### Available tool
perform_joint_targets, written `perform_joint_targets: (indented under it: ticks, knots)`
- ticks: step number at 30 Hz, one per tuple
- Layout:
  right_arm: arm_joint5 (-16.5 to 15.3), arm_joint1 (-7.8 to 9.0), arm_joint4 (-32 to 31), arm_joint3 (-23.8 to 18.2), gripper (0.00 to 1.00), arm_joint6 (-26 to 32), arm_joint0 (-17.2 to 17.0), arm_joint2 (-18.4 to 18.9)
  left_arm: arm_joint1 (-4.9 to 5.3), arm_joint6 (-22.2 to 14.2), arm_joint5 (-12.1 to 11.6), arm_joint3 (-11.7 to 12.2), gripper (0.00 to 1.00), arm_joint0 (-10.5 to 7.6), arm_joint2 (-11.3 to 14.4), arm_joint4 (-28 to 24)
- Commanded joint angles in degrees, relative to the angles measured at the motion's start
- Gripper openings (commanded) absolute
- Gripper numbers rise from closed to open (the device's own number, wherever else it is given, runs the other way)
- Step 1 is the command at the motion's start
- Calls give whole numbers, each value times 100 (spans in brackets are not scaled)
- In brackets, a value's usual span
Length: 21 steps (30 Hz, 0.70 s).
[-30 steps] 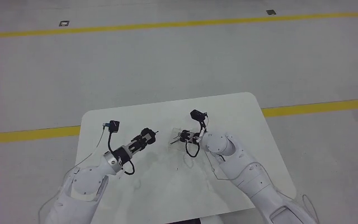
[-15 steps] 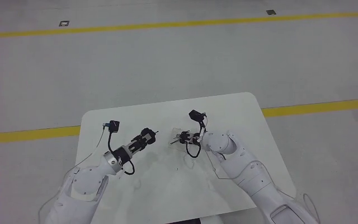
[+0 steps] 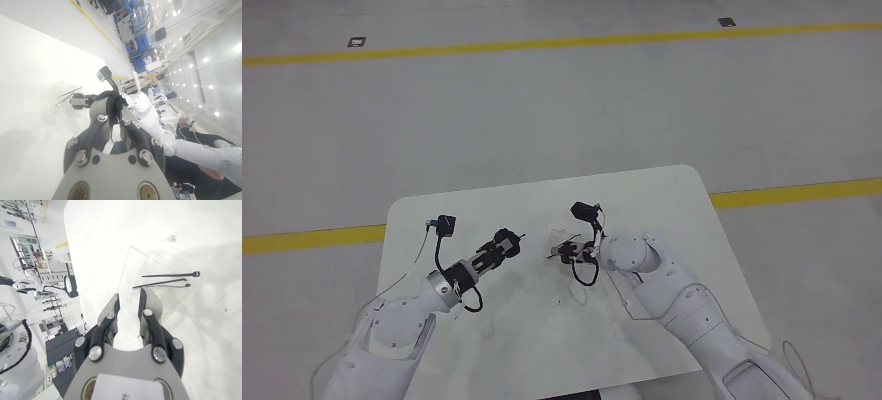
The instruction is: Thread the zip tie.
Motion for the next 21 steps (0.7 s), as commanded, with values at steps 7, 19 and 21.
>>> perform_joint_targets:
  ticks: [7, 19, 21]
  knots:
    - [-103, 72, -74, -63, 30, 177, -67, 113, 0, 0, 0, 0, 0, 0, 0, 0]
    - [-3, 191, -547, -158, 36, 386, -51, 261, 0, 0, 0, 0, 0, 0, 0, 0]
    - [95, 203, -642, -173, 35, 344, -56, 272, 0, 0, 0, 0, 0, 0, 0, 0]
